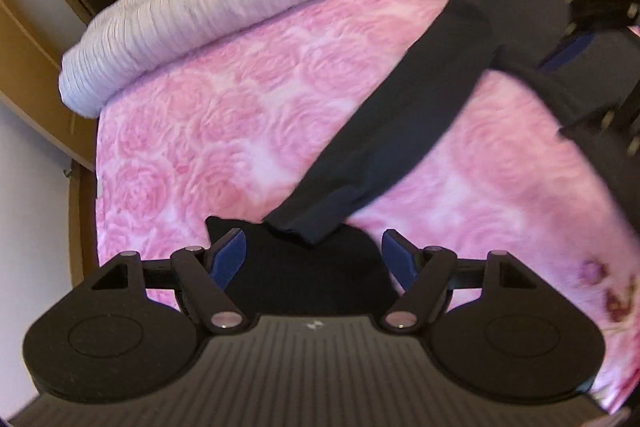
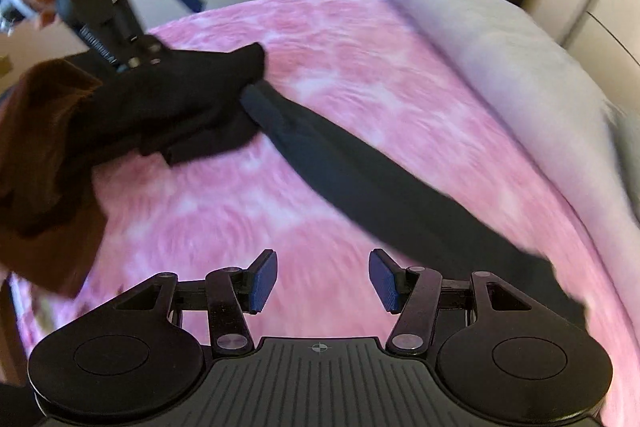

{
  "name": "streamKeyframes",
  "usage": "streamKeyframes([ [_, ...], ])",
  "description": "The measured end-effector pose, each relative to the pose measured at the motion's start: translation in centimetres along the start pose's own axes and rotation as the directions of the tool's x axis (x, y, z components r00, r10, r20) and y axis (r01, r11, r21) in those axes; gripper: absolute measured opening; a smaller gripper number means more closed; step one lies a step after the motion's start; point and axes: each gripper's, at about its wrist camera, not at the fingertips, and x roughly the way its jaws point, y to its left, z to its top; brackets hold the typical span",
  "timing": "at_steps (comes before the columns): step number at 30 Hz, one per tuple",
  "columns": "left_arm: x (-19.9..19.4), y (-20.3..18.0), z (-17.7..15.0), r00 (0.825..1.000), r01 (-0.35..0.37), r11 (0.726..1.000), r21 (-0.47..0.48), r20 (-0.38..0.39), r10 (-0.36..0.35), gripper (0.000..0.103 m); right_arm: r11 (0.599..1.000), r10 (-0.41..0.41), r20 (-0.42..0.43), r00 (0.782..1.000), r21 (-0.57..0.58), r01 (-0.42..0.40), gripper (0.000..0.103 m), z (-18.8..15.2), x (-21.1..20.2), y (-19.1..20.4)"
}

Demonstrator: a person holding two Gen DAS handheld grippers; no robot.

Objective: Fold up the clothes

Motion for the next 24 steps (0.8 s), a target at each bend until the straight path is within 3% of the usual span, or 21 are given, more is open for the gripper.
streamKeyframes([
  [2, 1.8, 1.4, -0.5, 1.000, 0.007, 1.000, 0.007, -0.005, -0.007, 0.072, 0.999, 0.014, 0.004, 1.000, -0.043, -0.014, 0.055, 2.0, 4.4, 0.6],
  [4, 3.1, 2.0, -0.9, 1.000, 0.011, 1.000, 0.026, -0.003, -0.011, 0.072, 0.996, 0.012, 0.002, 1.000, -0.085, -0.012, 0.048, 3.3, 8.6, 0.8],
  [5, 3.6, 2.2, -1.0, 1.000, 0.014, 0.999, 0.035, 0.001, -0.014, 0.072, 0.994, 0.001, -0.004, 1.000, -0.108, -0.001, 0.036, 3.7, 10.4, 0.8],
  [6, 4.1, 2.3, -1.1, 1.000, 0.016, 0.999, 0.044, 0.004, -0.016, 0.072, 0.991, -0.017, -0.010, 1.000, -0.135, 0.016, 0.030, 4.0, 12.2, 0.9],
  [11, 5.7, 2.6, -1.7, 0.999, 0.039, 0.999, 0.024, 0.018, -0.039, 0.072, 0.957, -0.064, -0.023, 0.998, -0.286, 0.055, 0.029, 4.5, 18.4, 2.1],
  [16, 7.0, 2.3, -2.2, 0.998, 0.068, 0.997, 0.029, 0.012, -0.068, 0.072, 0.877, -0.096, 0.027, 0.995, -0.470, 0.097, 0.029, 4.3, 21.7, 3.7],
  [17, 7.2, 2.1, -2.2, 0.998, 0.066, 0.997, 0.035, 0.008, -0.067, 0.072, 0.878, -0.093, 0.041, 0.995, -0.468, 0.101, 0.029, 4.4, 21.7, 3.4],
  [19, 7.4, 2.0, -2.1, 0.998, 0.063, 0.997, 0.042, 0.005, -0.063, 0.072, 0.909, -0.072, 0.058, 0.996, -0.407, 0.090, 0.002, 4.7, 21.5, 1.9],
  [21, 7.6, 2.0, -1.9, 0.998, 0.065, 0.997, 0.036, 0.005, -0.065, 0.072, 0.980, 0.002, 0.092, 0.996, -0.197, 0.016, 0.000, 5.1, 19.8, -1.6],
  [22, 7.7, 2.0, -1.9, 0.998, 0.068, 0.997, 0.028, 0.006, -0.069, 0.072, 0.997, 0.044, 0.120, 0.992, -0.070, -0.036, 0.000, 5.3, 18.8, -3.6],
  [23, 7.8, 2.0, -1.7, 0.997, 0.074, 0.997, 0.021, 0.004, -0.074, 0.072, 0.994, 0.078, 0.145, 0.986, 0.066, -0.088, 0.000, 5.1, 18.0, -5.7],
  [24, 8.1, 2.0, -1.6, 0.997, 0.082, 0.997, 0.016, 0.003, -0.082, 0.072, 0.967, 0.105, 0.163, 0.981, 0.214, -0.139, 0.000, 4.5, 17.6, -8.1],
])
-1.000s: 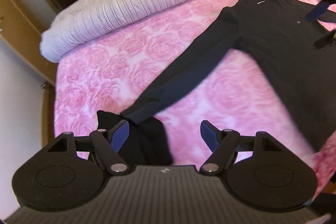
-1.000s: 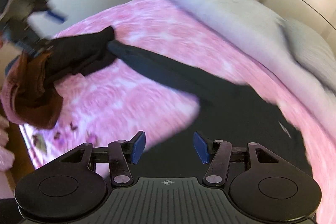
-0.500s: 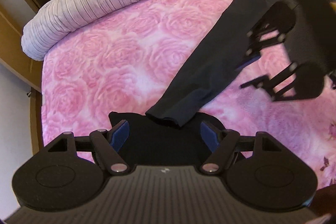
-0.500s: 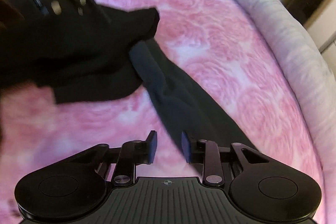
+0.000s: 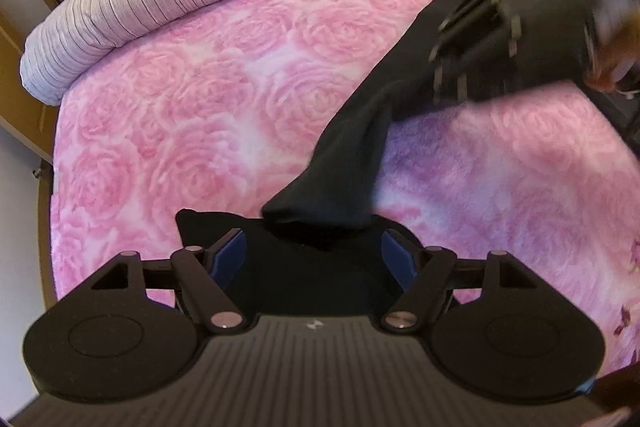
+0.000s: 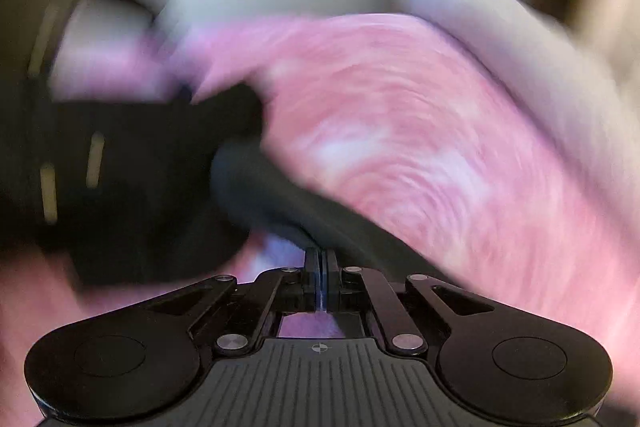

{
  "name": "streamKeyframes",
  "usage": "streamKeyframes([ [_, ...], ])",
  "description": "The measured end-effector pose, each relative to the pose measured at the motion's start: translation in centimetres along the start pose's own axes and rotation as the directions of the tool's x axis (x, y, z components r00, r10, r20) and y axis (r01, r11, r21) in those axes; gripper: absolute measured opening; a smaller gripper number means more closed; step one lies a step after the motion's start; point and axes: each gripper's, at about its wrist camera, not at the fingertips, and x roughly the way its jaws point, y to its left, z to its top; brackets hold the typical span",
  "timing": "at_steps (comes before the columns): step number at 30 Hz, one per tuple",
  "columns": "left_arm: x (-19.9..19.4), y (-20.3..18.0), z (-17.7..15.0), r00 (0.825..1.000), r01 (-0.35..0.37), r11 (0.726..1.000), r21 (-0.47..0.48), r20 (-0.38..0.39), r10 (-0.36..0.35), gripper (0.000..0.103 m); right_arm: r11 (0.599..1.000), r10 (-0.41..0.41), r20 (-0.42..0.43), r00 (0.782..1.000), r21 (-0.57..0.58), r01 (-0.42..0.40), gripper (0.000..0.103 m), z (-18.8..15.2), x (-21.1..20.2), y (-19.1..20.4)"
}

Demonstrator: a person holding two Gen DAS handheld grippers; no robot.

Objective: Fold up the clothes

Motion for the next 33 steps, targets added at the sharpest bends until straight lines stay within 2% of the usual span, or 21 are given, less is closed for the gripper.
streamKeyframes([
  [1, 0.2, 0.0, 0.1, 1.000, 0.008, 1.000, -0.004, -0.001, -0.008, 0.072, 0.987, 0.029, 0.017, 0.999, 0.155, -0.031, 0.000, 0.0, -0.8, -2.4],
  [2, 0.6, -0.1, 0.4, 1.000, 0.018, 1.000, -0.006, -0.001, -0.018, 0.072, 0.950, 0.059, 0.033, 0.998, 0.305, -0.067, 0.000, -0.4, -1.5, -4.7],
  [3, 0.9, -0.2, 0.6, 1.000, 0.028, 1.000, -0.008, 0.000, -0.028, 0.072, 0.895, 0.083, 0.045, 0.996, 0.436, -0.094, 0.000, -1.2, -2.1, -7.0],
  [4, 1.2, -0.4, 0.8, 0.999, 0.039, 0.999, -0.009, 0.000, -0.039, 0.072, 0.851, 0.083, 0.046, 0.996, 0.517, -0.094, 0.000, -2.0, -2.3, -8.6],
  [7, 2.4, -1.2, 1.6, 0.999, 0.047, 0.999, 0.026, 0.000, -0.047, 0.072, 0.796, 0.056, 0.009, 0.998, 0.603, -0.050, 0.000, -3.3, -2.2, -11.6],
  [10, 3.3, -1.9, 2.2, 0.998, 0.070, 0.996, 0.050, -0.007, -0.069, 0.072, 0.823, 0.050, -0.027, 0.998, 0.567, -0.025, 0.000, -3.7, -2.6, -11.6],
  [13, 3.7, -2.5, 2.4, 0.997, 0.083, 0.995, 0.059, -0.011, -0.083, 0.072, 0.905, 0.012, -0.068, 0.998, 0.425, 0.018, 0.003, -4.0, -3.6, -9.5],
  [14, 3.6, -2.6, 2.4, 0.996, 0.087, 0.994, 0.059, -0.011, -0.086, 0.072, 0.933, -0.018, -0.084, 0.996, 0.356, 0.047, 0.005, -4.1, -3.8, -8.4],
  [16, 3.6, -2.8, 2.3, 0.996, 0.091, 0.994, 0.058, -0.013, -0.090, 0.072, 0.985, -0.085, -0.121, 0.989, 0.140, 0.101, 0.010, -5.2, -3.9, -5.5],
  [18, 3.6, -2.8, 2.1, 0.996, 0.092, 0.994, 0.055, -0.018, -0.091, 0.072, 0.983, -0.161, -0.142, 0.977, -0.114, 0.145, 0.023, -6.8, -3.8, -2.4],
  [19, 3.6, -2.8, 2.0, 0.996, 0.092, 0.994, 0.053, -0.020, -0.091, 0.072, 0.952, -0.206, -0.137, 0.969, -0.258, 0.165, 0.028, -7.7, -3.5, -0.8],
  [20, 3.7, -2.8, 1.9, 0.996, 0.089, 0.995, 0.054, -0.022, -0.087, 0.072, 0.899, -0.250, -0.118, 0.961, -0.397, 0.185, 0.034, -8.6, -3.2, 0.6],
  [21, 3.6, -2.8, 1.8, 0.996, 0.086, 0.995, 0.054, -0.022, -0.084, 0.072, 0.824, -0.289, -0.074, 0.955, -0.526, 0.208, 0.039, -9.6, -2.9, 1.8],
  [23, 3.5, -2.7, 1.7, 0.997, 0.077, 0.996, 0.048, -0.021, -0.077, 0.072, 0.636, -0.332, 0.042, 0.942, -0.728, 0.257, 0.043, -11.5, -2.1, 3.4],
  [27, 3.1, -2.3, 1.5, 0.998, 0.069, 0.998, 0.014, -0.014, -0.069, 0.072, 0.285, -0.308, 0.216, 0.927, -0.908, 0.307, 0.045, -14.4, 0.4, 4.2],
  [28, 2.9, -2.2, 1.4, 0.998, 0.067, 0.998, 0.005, -0.013, -0.067, 0.072, 0.238, -0.297, 0.238, 0.925, -0.919, 0.313, 0.045, -14.6, 1.0, 4.1],
  [29, 2.7, -2.1, 1.3, 0.998, 0.065, 0.998, -0.004, -0.012, -0.065, 0.072, 0.211, -0.284, 0.257, 0.924, -0.923, 0.322, 0.045, -14.7, 1.6, 4.0],
  [30, 2.5, -2.0, 1.2, 0.998, 0.060, 0.998, -0.009, -0.013, -0.060, 0.072, 0.202, -0.268, 0.264, 0.926, -0.925, 0.322, 0.045, -14.5, 2.0, 4.1],
  [31, 2.2, -1.9, 1.1, 0.998, 0.054, 0.998, -0.014, -0.014, -0.054, 0.072, 0.221, -0.239, 0.261, 0.935, -0.923, 0.314, 0.044, -14.0, 2.0, 4.4],
  [32, 2.0, -1.8, 0.9, 0.999, 0.047, 0.999, -0.019, -0.015, -0.047, 0.072, 0.265, -0.196, 0.256, 0.947, -0.916, 0.302, 0.041, -13.2, 1.6, 4.8],
  [33, 1.7, -1.6, 0.7, 0.999, 0.040, 0.999, -0.024, -0.015, -0.041, 0.072, 0.308, -0.153, 0.252, 0.956, -0.907, 0.288, 0.026, -12.4, 1.2, 5.2],
])
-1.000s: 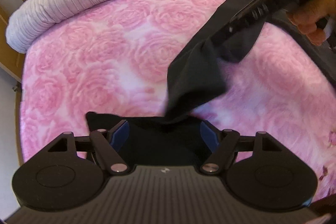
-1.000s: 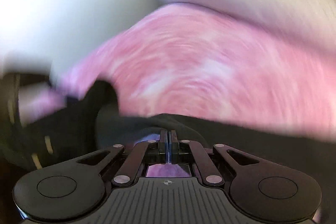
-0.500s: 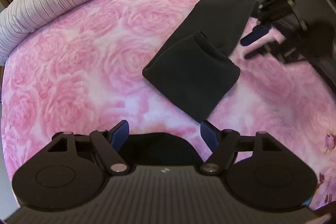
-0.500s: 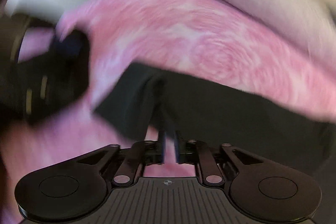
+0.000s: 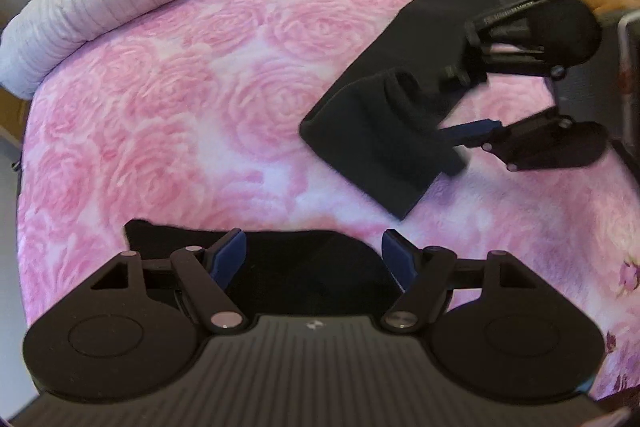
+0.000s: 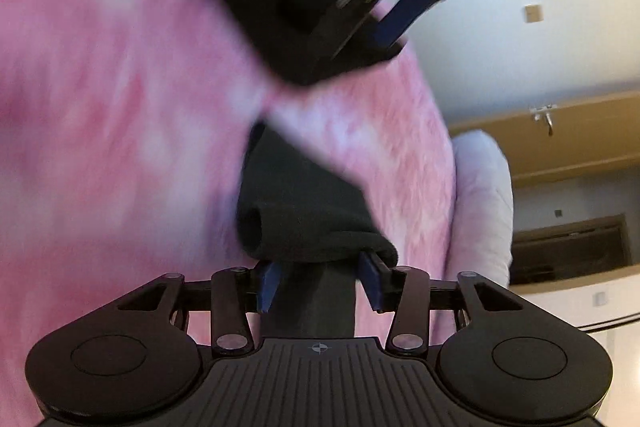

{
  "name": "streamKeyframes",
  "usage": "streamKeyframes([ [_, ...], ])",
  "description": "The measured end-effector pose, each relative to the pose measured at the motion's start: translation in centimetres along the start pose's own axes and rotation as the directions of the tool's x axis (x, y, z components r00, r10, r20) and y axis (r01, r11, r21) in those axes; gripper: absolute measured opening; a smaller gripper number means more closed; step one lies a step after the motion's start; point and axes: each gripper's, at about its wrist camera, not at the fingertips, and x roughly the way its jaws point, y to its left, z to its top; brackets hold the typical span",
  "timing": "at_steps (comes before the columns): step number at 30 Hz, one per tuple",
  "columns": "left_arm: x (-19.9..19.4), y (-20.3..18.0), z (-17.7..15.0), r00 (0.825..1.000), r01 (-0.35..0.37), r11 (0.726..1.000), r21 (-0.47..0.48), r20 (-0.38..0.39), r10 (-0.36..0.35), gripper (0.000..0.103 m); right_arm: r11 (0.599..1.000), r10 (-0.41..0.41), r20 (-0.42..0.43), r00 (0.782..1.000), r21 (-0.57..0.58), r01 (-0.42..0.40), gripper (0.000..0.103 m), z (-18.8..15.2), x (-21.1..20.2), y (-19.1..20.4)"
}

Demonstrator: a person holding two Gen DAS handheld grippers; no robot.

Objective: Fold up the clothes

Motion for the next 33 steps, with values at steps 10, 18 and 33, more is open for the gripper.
streamKeyframes([
  [10, -2.1, 1.8, -1.2, 0.999, -0.033, 0.998, -0.057, 0.003, 0.033, 0.072, 1.000, 0.011, 0.053, 0.999, -0.002, -0.011, 0.011, 5.0, -1.0, -1.8],
  [18, -1.8, 1.6, -1.2, 0.999, -0.014, 0.994, -0.107, 0.048, 0.019, 0.072, 0.959, -0.042, -0.008, 0.999, -0.281, 0.038, 0.030, 0.5, 0.7, -0.8],
  [33, -2.9, 3.9, -3.3, 0.997, -0.068, 0.977, -0.201, 0.031, 0.076, 0.072, 0.992, 0.114, 0.105, 0.988, -0.068, -0.107, 0.002, 7.0, 1.1, -6.3],
])
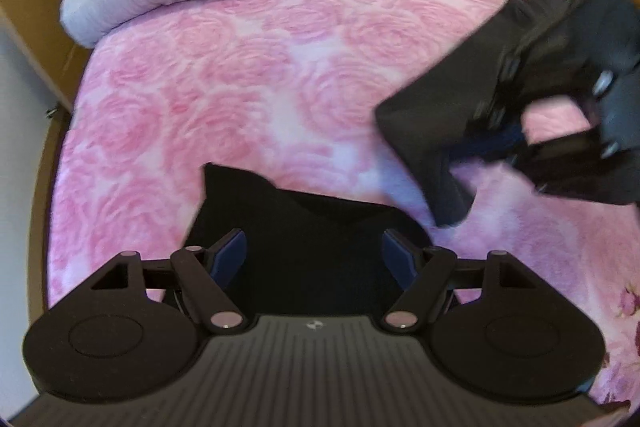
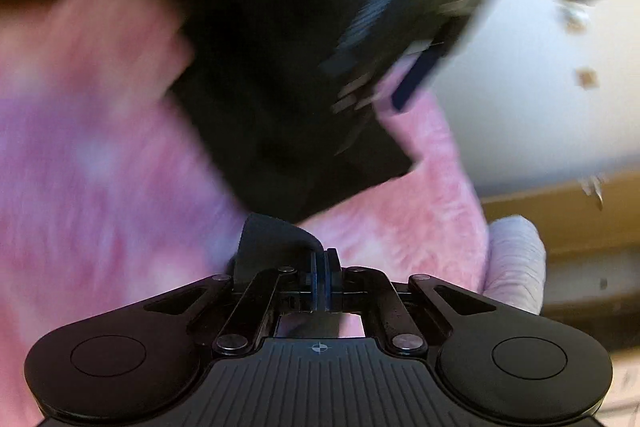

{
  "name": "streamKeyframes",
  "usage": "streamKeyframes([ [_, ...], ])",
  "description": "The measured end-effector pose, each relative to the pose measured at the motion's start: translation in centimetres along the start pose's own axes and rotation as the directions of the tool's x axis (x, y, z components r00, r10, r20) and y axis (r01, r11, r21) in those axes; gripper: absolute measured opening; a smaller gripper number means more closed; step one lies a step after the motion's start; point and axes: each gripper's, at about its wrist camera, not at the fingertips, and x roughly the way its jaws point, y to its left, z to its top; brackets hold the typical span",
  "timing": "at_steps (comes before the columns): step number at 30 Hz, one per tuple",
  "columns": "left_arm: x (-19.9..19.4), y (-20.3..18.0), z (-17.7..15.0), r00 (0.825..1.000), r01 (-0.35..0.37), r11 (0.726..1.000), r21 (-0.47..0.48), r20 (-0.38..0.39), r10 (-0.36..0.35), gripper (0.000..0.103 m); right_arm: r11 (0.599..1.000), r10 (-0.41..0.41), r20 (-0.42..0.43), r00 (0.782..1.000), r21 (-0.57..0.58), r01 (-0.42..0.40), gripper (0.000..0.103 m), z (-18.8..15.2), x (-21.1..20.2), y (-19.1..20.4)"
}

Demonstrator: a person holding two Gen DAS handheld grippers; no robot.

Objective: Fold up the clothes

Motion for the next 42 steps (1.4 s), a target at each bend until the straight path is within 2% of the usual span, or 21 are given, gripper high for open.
streamKeyframes([
  [2, -0.2, 0.6, 0.1, 1.000, -0.003, 1.000, -0.021, 0.002, 0.003, 0.072, 0.983, -0.080, 0.021, 0.997, 0.168, 0.075, 0.002, 0.6, -0.8, -2.1],
  [3, -0.2, 0.6, 0.1, 1.000, -0.001, 1.000, -0.023, 0.002, 0.001, 0.072, 0.955, -0.094, -0.010, 0.996, 0.280, 0.093, 0.002, 0.1, -0.8, -2.9],
  [4, -0.2, 0.7, 0.2, 1.000, 0.001, 1.000, -0.024, 0.003, -0.001, 0.072, 0.915, -0.104, -0.041, 0.994, 0.388, 0.112, 0.002, -0.3, -0.9, -3.8],
  [6, 0.1, 0.1, 0.3, 1.000, 0.019, 1.000, -0.005, -0.007, -0.019, 0.072, 0.797, -0.114, -0.107, 0.988, 0.584, 0.155, 0.002, -1.2, -1.0, -5.5],
  [8, 0.6, -1.1, 0.5, 0.999, 0.039, 0.999, 0.034, -0.018, -0.038, 0.072, 0.681, -0.041, -0.127, 0.991, 0.723, 0.121, 0.002, -2.0, -0.6, -5.9],
  [10, 1.1, -2.3, 0.6, 0.998, 0.054, 0.996, 0.064, -0.030, -0.052, 0.072, 0.600, 0.029, -0.098, 0.995, 0.798, 0.061, 0.002, -2.4, -0.4, -5.3],
  [13, 1.8, -3.9, 0.9, 0.997, 0.066, 0.993, 0.095, -0.048, -0.062, 0.072, 0.509, 0.070, -0.050, 0.996, 0.861, 0.007, 0.002, -2.4, -0.5, -5.3],
  [17, 2.2, -5.9, 2.3, 0.995, 0.085, 0.988, 0.126, -0.062, -0.078, 0.072, 0.326, 0.013, -0.022, 1.000, 0.945, 0.017, 0.002, -4.5, -2.6, -7.3],
  [20, 2.3, -8.1, 4.1, 0.994, 0.103, 0.979, 0.175, -0.063, -0.093, 0.072, 0.193, -0.116, -0.078, 0.990, 0.976, 0.099, 0.002, -8.3, -6.1, -10.0],
  [23, 2.4, -11.0, 6.6, 0.992, 0.128, 0.966, 0.225, -0.052, -0.119, 0.072, -0.002, -0.268, -0.263, 0.927, 0.962, 0.272, 0.002, -14.5, -11.3, -11.8],
  [24, 2.5, -12.1, 7.4, 0.991, 0.136, 0.961, 0.240, -0.048, -0.128, 0.072, -0.096, -0.296, -0.336, 0.894, 0.942, 0.322, 0.002, -17.0, -13.0, -11.9],
  [25, 2.6, -13.5, 8.3, 0.989, 0.146, 0.955, 0.257, -0.045, -0.139, 0.072, -0.222, -0.297, -0.420, 0.858, 0.904, 0.366, 0.002, -20.1, -14.6, -11.3],
  [27, 3.0, -15.5, 9.6, 0.986, 0.166, 0.943, 0.289, -0.042, -0.161, 0.072, -0.458, -0.225, -0.575, 0.787, 0.775, 0.435, 0.002, -26.1, -17.6, -8.0],
  [28, 3.4, -16.6, 10.2, 0.984, 0.177, 0.936, 0.306, -0.042, -0.172, 0.072, -0.548, -0.164, -0.628, 0.761, 0.699, 0.459, 0.002, -28.7, -18.8, -5.7],
  [30, 4.3, -19.2, 11.3, 0.980, 0.198, 0.922, 0.332, -0.047, -0.193, 0.072, -0.665, -0.027, -0.681, 0.732, 0.558, 0.495, 0.002, -32.9, -20.4, -0.4],
  [31, 4.8, -20.5, 11.7, 0.978, 0.208, 0.917, 0.341, -0.050, -0.204, 0.072, -0.706, 0.037, -0.691, 0.722, 0.493, 0.508, 0.002, -34.7, -21.2, 2.1],
  [33, 5.9, -23.3, 12.5, 0.974, 0.225, 0.908, 0.353, -0.053, -0.221, 0.072, -0.751, 0.120, -0.671, 0.731, 0.421, 0.509, 0.002, -36.9, -22.2, 6.5],
  [36, 8.2, -27.7, 13.6, 0.976, 0.218, 0.909, 0.355, -0.056, -0.212, 0.072, -0.752, 0.132, -0.636, 0.760, 0.435, 0.494, 0.002, -37.5, -23.4, 9.0],
  [39, 10.5, -31.4, 14.8, 0.981, 0.196, 0.924, 0.327, -0.057, -0.188, 0.072, -0.711, 0.065, -0.607, 0.792, 0.529, 0.464, 0.002, -37.1, -25.1, 8.2],
  [40, 11.3, -32.5, 15.2, 0.983, 0.186, 0.931, 0.315, -0.057, -0.177, 0.072, -0.692, 0.043, -0.605, 0.795, 0.556, 0.460, 0.002, -36.9, -25.8, 8.0],
  [42, 12.8, -33.9, 16.0, 0.991, 0.136, 0.942, 0.308, -0.043, -0.129, 0.072, -0.656, 0.014, -0.624, 0.782, 0.584, 0.478, 0.002, -36.6, -27.6, 8.6],
])
